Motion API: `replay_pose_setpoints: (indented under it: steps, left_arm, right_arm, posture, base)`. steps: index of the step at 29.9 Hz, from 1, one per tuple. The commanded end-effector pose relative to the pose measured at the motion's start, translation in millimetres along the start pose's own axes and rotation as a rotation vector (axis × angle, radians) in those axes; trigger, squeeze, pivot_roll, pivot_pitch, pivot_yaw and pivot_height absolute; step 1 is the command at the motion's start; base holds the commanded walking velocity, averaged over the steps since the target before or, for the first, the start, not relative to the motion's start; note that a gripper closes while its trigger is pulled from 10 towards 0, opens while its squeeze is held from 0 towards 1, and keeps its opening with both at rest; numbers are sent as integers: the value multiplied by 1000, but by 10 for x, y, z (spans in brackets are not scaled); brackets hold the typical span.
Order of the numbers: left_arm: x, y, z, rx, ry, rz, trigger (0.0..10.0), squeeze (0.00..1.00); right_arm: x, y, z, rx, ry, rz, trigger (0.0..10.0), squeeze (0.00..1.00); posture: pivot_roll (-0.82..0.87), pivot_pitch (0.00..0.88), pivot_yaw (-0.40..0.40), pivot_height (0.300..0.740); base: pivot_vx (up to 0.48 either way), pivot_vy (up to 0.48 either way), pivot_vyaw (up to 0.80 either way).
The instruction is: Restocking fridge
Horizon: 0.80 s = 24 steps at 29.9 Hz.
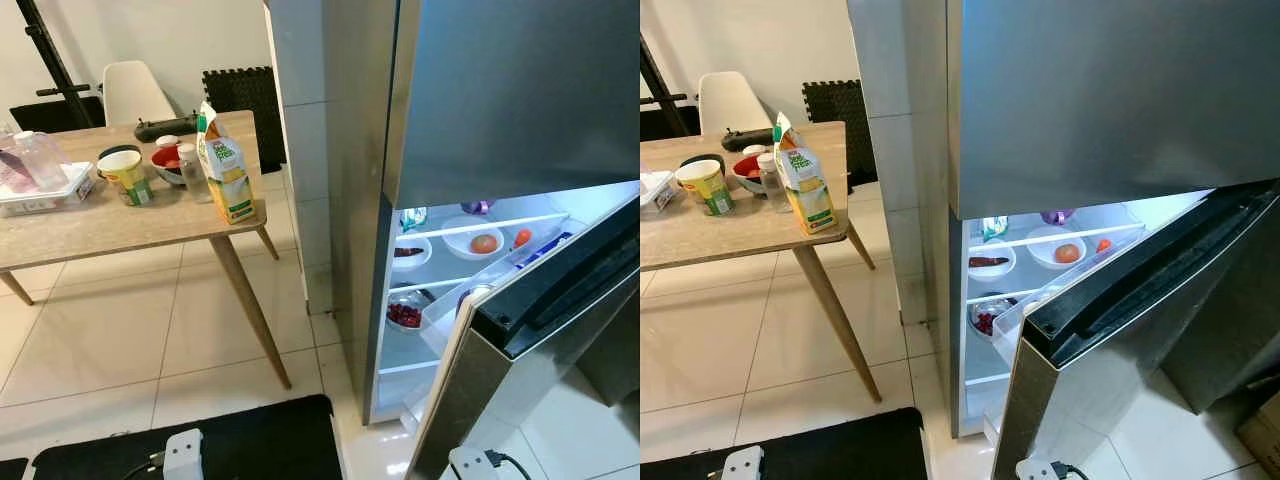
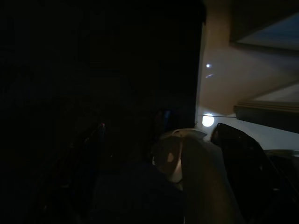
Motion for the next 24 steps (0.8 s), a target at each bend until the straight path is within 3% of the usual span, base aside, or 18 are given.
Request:
replay_pose_setpoints:
  steps: [1,13,24]
  left_arm:
    - [25,-6,-69,-28,3,0,10000,0]
    - [81,8,-60,-31,17,-15,10000,0]
    - [42,-9,-98,-42,13,-10,10000,0]
  right_arm:
    - [17,0,24,-5,-11,-2,10000,0]
    - [11,7,68,3,-15,-4,10000,0]
    - [-55,19,14,-9,-1,6,10000,0]
  posture:
    - [-100,0,5,740]
    - [-97,0,9,740]
    - [-82,0,20,740]
  base:
    - [0,0,0]
    - [0,0,0]
    - [0,0,0]
Point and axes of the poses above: a point about 5 cm out from each wrist's last joint towards the gripper, its own y axis pointing out of the wrist towards the gripper, its own z axis along the axis of the wrist's last joint, x = y × z, the point moved 2 cm from there along y, pointing out of the wrist towards the gripper, and after that the axes turned 15 degrees about y, right-handed, at the moved point
